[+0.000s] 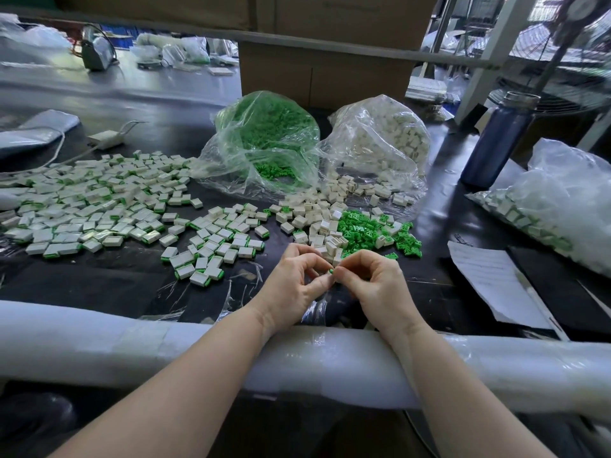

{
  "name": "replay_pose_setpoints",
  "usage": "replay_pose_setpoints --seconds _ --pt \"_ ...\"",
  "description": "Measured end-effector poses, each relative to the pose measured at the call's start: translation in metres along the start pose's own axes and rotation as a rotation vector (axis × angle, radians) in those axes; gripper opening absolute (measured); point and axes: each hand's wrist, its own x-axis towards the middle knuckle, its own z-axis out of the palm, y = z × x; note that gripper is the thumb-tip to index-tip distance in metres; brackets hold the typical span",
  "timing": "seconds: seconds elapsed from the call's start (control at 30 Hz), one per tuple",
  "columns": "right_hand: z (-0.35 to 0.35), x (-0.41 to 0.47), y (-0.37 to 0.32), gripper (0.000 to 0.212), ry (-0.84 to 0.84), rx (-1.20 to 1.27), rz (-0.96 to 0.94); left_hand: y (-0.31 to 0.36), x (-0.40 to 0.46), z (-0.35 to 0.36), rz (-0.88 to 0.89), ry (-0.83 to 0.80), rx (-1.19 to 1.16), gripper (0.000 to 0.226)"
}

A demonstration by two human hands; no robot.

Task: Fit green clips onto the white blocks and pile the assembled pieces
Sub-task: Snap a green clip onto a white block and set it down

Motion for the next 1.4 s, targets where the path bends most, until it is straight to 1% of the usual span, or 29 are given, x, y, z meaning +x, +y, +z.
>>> replay_pose_setpoints --seconds 0.07,0.13,0.23,0.37,0.5,0.63,0.7,0.77,0.83,0.93,1.03,1.1,1.2,1.3,1.4 --pt "0.001 0.001 0.000 0.019 0.020 -0.038 0.010 0.000 0.000 0.000 -0.006 0.001 0.022 0.004" --pt "0.000 0.001 0.000 0.022 0.031 -0.018 0.022 -0.001 0.001 0.001 -0.014 0.013 0.045 0.007" --pt "0.000 -0.001 -0.002 0.018 0.004 -0.002 0.026 -0.002 0.002 0.001 -0.025 0.034 0.041 0.009" --pt "0.000 -0.002 -0.003 0.008 0.012 -0.057 0.036 0.000 0.002 0.001 -0.030 0.034 0.021 0.012" --pt "0.002 -0.002 -0.003 0.011 -0.004 -0.143 0.018 0.001 0.002 0.001 -0.016 0.047 0.031 0.014" --pt "0.004 -0.001 -0.004 0.008 -0.015 -0.141 0.020 -0.002 0.002 0.001 -0.024 0.069 0.053 0.013" --pt "0.003 -0.001 -0.004 0.010 0.018 -0.131 0.015 -0.005 0.003 -0.001 -0.058 0.095 0.058 0.014" --pt "0.001 -0.001 -0.002 0.012 0.082 -0.121 0.017 -0.007 0.003 -0.003 -0.103 0.175 0.006 0.014" --pt "-0.002 0.000 0.000 0.011 0.150 -0.126 0.046 -0.009 0.004 -0.005 -0.155 0.297 -0.062 0.018" --pt "-0.004 0.002 0.005 0.009 0.239 -0.159 0.093 -0.013 0.006 -0.009 -0.193 0.486 -0.024 0.021" --pt "-0.006 0.004 0.008 0.008 0.316 -0.196 0.123 -0.015 0.008 -0.013 -0.207 0.582 0.045 0.028" --pt "-0.008 0.004 0.009 0.008 0.358 -0.201 0.148 -0.015 0.008 -0.015 -0.232 0.585 0.117 0.037" --pt "-0.009 0.004 0.011 0.010 0.384 -0.223 0.171 -0.015 0.008 -0.014 -0.283 0.537 0.212 0.048" --pt "-0.009 0.004 0.011 0.014 0.392 -0.239 0.186 -0.015 0.008 -0.012 -0.333 0.466 0.303 0.047" --pt "-0.010 0.005 0.012 0.012 0.399 -0.259 0.205 -0.014 0.009 -0.010 -0.363 0.416 0.377 0.046"
